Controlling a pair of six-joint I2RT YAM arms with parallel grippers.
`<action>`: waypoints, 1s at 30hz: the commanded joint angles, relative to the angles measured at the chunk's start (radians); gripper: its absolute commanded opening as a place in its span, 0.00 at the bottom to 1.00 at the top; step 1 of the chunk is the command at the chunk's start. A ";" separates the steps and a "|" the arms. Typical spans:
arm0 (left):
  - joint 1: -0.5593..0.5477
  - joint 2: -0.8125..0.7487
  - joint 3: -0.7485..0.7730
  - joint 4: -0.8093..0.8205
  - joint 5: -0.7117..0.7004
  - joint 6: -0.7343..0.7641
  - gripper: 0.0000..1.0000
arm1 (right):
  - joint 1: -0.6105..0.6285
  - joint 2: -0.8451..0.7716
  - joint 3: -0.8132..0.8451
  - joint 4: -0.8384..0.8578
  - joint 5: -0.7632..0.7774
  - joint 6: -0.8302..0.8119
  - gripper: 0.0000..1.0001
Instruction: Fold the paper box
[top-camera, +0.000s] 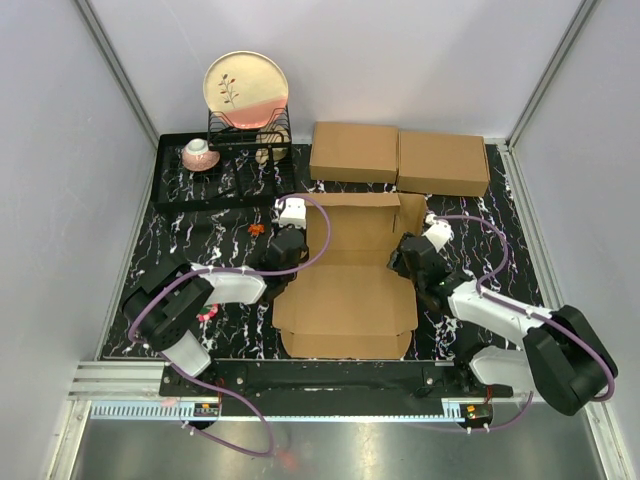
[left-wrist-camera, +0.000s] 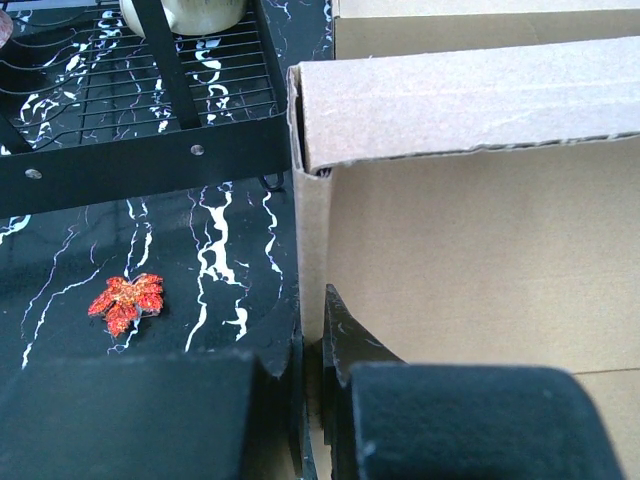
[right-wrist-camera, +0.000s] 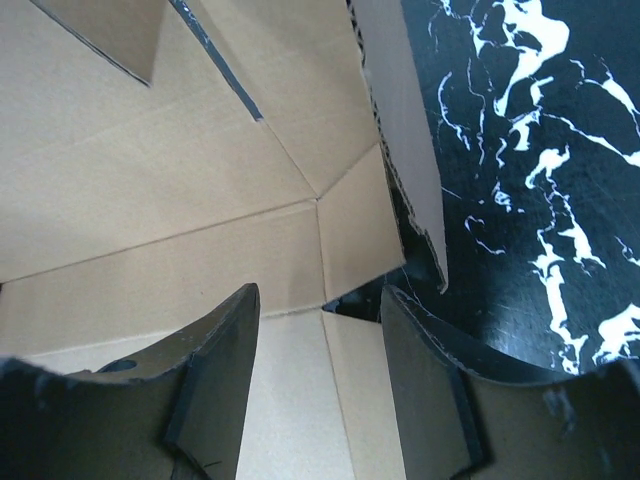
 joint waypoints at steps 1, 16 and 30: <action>-0.014 -0.002 -0.009 0.042 -0.005 0.019 0.00 | 0.005 0.036 0.005 0.128 0.032 -0.034 0.58; -0.022 -0.007 -0.016 0.050 -0.019 0.028 0.00 | 0.005 -0.131 -0.058 0.054 0.127 -0.068 0.60; -0.040 -0.016 -0.024 0.051 -0.019 0.031 0.00 | 0.003 0.058 -0.028 0.093 0.130 -0.019 0.59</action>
